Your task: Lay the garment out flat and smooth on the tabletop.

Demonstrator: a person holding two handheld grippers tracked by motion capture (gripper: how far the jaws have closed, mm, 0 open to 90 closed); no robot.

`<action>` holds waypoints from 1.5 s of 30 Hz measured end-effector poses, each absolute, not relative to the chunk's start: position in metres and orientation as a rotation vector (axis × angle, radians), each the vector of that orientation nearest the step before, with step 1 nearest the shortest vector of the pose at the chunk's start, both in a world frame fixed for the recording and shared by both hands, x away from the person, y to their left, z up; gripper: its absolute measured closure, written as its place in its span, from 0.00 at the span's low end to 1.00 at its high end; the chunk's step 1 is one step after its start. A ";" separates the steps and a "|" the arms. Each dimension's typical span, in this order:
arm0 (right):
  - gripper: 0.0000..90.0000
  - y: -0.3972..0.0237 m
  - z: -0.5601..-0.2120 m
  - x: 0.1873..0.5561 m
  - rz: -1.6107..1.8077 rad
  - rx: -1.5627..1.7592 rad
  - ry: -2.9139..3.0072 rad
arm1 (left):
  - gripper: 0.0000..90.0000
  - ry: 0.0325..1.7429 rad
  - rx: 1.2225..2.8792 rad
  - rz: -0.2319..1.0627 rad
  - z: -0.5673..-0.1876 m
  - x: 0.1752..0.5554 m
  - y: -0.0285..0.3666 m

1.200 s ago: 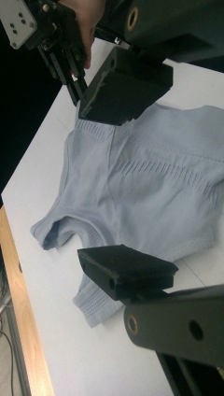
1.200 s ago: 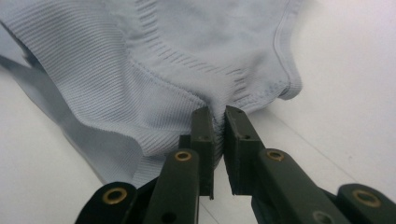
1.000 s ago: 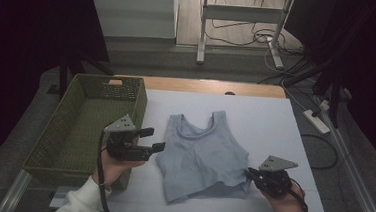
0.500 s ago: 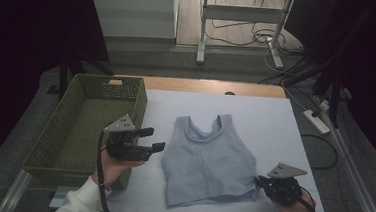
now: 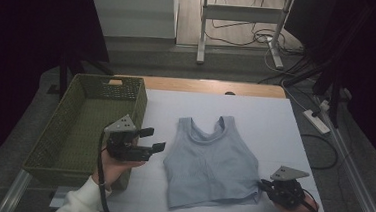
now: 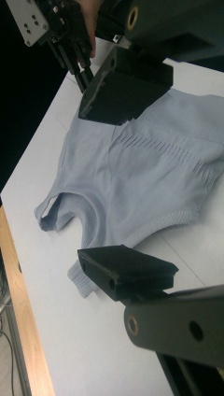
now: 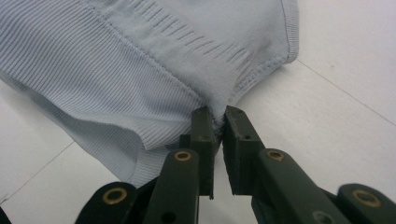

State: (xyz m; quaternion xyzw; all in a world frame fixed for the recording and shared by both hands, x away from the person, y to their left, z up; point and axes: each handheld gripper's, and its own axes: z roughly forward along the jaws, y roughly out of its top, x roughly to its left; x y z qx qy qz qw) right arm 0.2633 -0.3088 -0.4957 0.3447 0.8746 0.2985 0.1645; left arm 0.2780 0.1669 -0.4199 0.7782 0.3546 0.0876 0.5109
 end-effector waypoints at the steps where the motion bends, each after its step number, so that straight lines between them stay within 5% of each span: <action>1: 0.92 -0.308 -0.496 0.263 0.852 0.979 2.493 | 0.32 0.853 1.873 0.211 -0.420 0.278 0.167; 15: 0.91 -0.312 -0.494 0.259 0.861 0.977 2.501 | 0.32 0.855 1.870 0.212 -0.419 0.278 0.168; 27: 0.55 -0.323 -0.476 0.254 1.079 0.976 2.303 | 0.32 0.855 1.874 0.210 -0.420 0.279 0.166; 45: 0.43 -0.288 -0.476 0.284 1.086 0.966 2.323 | 0.32 0.851 1.885 0.202 -0.423 0.279 0.163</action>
